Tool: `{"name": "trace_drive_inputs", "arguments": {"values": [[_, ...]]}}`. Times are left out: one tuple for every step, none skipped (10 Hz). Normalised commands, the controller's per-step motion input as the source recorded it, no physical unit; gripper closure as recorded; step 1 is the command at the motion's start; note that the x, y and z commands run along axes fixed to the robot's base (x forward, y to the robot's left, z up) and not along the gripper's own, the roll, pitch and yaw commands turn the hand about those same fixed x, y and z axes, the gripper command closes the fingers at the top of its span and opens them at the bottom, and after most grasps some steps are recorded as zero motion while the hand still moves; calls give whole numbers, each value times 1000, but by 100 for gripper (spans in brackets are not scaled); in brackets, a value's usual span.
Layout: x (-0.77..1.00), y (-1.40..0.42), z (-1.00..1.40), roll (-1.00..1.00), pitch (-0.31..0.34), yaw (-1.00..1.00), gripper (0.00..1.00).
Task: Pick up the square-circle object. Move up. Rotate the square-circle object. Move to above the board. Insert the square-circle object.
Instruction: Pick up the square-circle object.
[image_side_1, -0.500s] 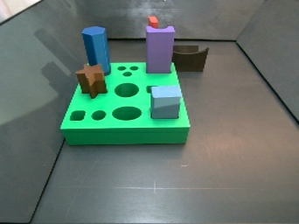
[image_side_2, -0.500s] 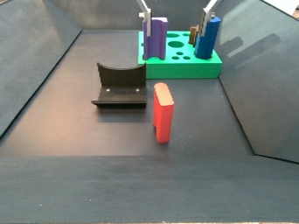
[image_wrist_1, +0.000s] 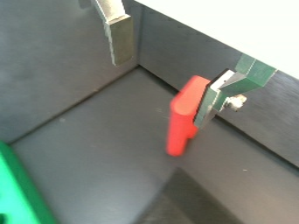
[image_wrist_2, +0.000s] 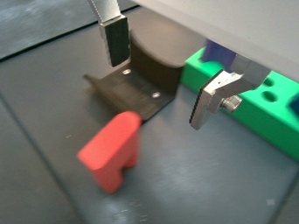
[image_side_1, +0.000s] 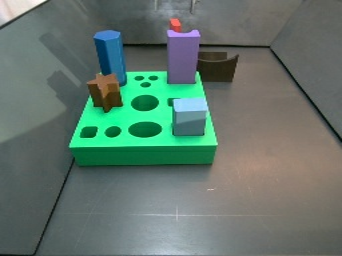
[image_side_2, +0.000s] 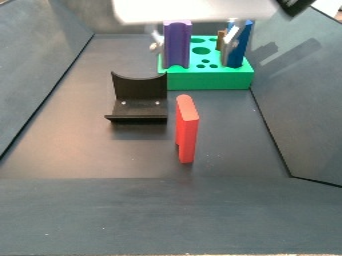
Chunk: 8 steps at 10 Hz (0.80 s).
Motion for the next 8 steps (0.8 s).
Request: {"name": "trace_drive_inputs", "arguments": {"values": [[386,546,-349,-169,186,20,0],[249,474,-386,-121,116,23,0],[0,360,-629,-104,0,129,0],[-51,206,-746,0,-30,186,0],[-140,183,-740,46,-54,171,0],[-74,174,-709,41,-30,163,0],[0,174,-649,0,0,149,0],[0,114,-451,-49,0,69,0]]}}
